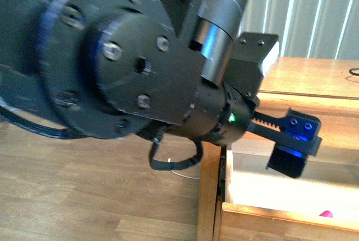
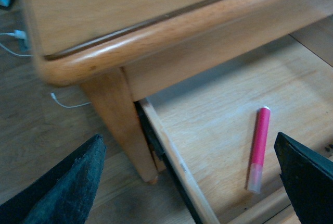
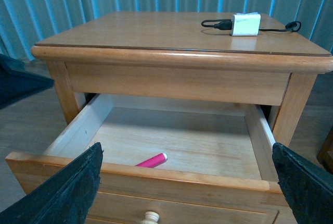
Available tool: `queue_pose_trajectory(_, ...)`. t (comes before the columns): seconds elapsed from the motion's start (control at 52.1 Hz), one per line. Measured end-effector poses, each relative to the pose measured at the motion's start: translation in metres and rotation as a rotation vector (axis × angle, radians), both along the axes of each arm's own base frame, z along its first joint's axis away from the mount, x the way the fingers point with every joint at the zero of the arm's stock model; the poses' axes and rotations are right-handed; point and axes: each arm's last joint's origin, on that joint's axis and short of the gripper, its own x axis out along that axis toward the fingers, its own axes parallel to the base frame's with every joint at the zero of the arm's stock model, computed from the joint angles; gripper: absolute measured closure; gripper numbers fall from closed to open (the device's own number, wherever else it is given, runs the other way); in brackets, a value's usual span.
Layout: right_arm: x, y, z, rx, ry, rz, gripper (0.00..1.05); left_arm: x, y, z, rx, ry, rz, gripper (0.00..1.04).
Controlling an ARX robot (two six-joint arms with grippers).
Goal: Place pink marker in drawer with both arms
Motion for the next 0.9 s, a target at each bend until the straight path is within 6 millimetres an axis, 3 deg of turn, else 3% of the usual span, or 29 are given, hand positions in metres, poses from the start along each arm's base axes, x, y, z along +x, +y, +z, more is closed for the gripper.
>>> queue_pose_trajectory(0.192, 0.000, 0.000, 0.000, 0.000, 0.000, 0.000, 0.08, -0.034, 0.046, 0.018, -0.075, -0.108, 0.168, 0.06)
queue_pose_trajectory(0.384, 0.000, 0.000, 0.000, 0.000, 0.000, 0.000, 0.08, -0.085, 0.103, 0.031, -0.163, -0.195, 0.337, 0.06)
queue_pose_trajectory(0.671, 0.000, 0.000, 0.000, 0.000, 0.000, 0.000, 0.08, -0.160, 0.165, 0.004, -0.221, -0.173, 0.555, 0.06)
queue_pose_trajectory(0.901, 0.000, 0.000, 0.000, 0.000, 0.000, 0.000, 0.08, -0.200, 0.188, -0.025, -0.257, -0.138, 0.694, 0.06)
